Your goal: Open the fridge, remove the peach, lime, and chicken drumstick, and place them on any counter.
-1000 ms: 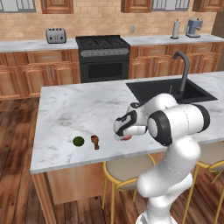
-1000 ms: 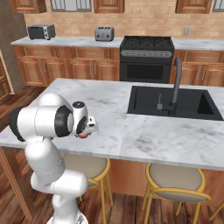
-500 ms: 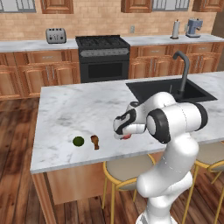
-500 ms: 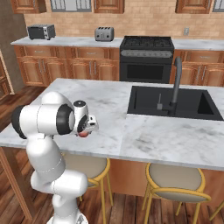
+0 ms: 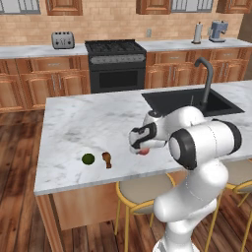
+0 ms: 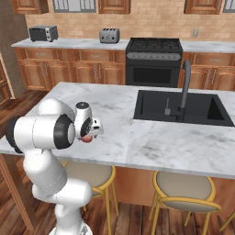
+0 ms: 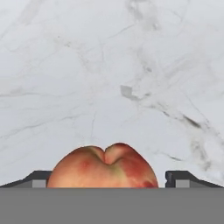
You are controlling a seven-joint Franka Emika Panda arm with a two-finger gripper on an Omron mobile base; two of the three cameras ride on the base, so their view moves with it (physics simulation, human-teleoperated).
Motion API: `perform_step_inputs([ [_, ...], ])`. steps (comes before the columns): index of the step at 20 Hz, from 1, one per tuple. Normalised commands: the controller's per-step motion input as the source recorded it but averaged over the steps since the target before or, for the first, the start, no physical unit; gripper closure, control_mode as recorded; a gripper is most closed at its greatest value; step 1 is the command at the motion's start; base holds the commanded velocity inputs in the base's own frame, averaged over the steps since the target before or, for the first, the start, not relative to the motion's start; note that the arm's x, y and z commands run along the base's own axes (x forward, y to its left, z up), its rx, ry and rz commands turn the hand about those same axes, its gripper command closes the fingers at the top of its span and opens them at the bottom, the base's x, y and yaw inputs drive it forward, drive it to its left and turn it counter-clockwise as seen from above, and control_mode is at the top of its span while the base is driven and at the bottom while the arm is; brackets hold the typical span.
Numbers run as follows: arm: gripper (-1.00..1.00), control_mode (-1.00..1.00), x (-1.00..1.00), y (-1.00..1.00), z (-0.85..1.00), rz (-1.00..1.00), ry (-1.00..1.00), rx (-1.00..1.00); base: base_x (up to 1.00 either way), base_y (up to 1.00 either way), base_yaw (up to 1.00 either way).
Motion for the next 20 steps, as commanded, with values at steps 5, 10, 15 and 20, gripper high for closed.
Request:
perform_step_inputs([
  [5,-1.00,-1.00,-0.12,0.00,0.77,-0.01,0.00,0.01,0.00,0.00,0.00],
  [10,-1.00,-1.00,-0.09,0.00,0.78,0.00,0.05,0.00,0.00,0.00,0.00],
  [15,-1.00,-1.00,-0.29,-0.73,0.05,-0.26,0.08,0.53,0.00,0.00,0.00],
  [20,-1.00,-1.00,-0.66,-0.33,0.78,-0.21,0.00,0.17,0.00,0.00,0.00],
])
